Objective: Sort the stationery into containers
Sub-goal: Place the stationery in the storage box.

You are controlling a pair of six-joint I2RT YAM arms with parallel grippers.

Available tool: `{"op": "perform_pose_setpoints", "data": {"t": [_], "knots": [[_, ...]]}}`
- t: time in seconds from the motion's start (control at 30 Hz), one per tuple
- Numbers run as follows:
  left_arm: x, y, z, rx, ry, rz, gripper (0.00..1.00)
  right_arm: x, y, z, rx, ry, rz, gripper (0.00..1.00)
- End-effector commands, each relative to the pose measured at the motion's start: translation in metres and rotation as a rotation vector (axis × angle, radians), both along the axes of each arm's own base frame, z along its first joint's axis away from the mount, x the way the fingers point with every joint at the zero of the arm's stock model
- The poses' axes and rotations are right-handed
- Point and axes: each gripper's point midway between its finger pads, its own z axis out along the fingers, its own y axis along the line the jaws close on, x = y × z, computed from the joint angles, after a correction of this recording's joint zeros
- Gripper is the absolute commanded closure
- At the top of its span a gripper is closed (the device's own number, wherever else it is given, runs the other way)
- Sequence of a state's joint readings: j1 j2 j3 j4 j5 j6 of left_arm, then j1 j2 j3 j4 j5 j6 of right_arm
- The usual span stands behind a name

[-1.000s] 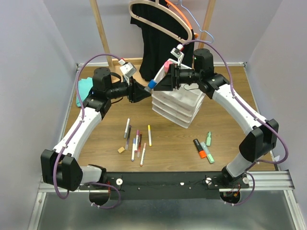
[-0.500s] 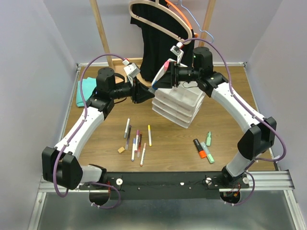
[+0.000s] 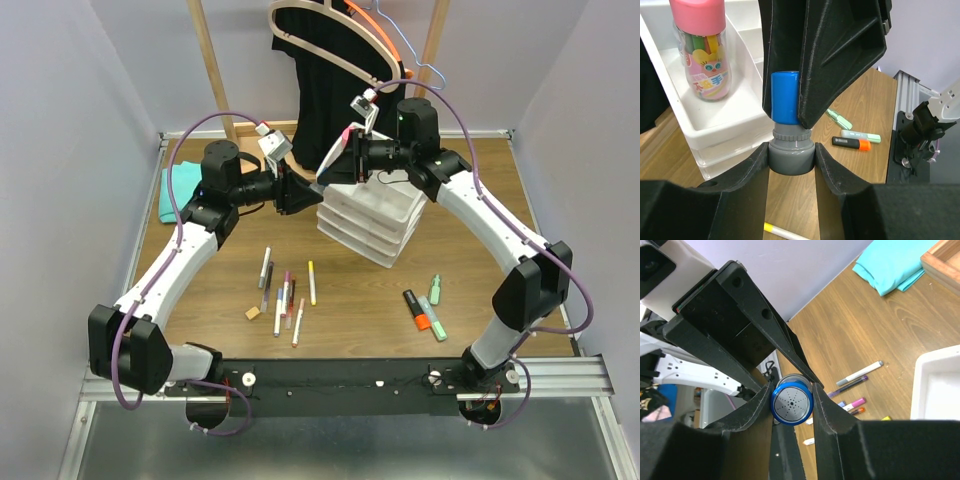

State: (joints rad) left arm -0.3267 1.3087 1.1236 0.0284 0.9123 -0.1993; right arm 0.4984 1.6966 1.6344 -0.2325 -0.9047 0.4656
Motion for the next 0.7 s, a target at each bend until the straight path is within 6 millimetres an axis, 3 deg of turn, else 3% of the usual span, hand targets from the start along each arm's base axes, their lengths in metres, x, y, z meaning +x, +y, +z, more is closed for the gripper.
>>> {"op": "perform_pose_setpoints", "data": {"t": [0.0,0.1,0.23,0.67], "knots": [[0.002,0.002,0.001,0.025,-0.042,0.020,0.63,0.008,-0.002,0.009,-0.035,-0.112,-0.035,0.90],[0.005,0.011,-0.009,0.081,-0.055,0.062,0.45,0.012,-0.011,0.009,-0.095,-0.204,-0.073,0.94],[0.005,0.022,-0.018,0.121,-0.058,0.100,0.34,0.019,-0.027,-0.002,-0.198,-0.312,-0.120,0.99],[0.004,0.034,-0.026,0.151,-0.058,0.152,0.32,0.051,-0.057,-0.023,-0.421,-0.492,-0.263,0.99]]}}
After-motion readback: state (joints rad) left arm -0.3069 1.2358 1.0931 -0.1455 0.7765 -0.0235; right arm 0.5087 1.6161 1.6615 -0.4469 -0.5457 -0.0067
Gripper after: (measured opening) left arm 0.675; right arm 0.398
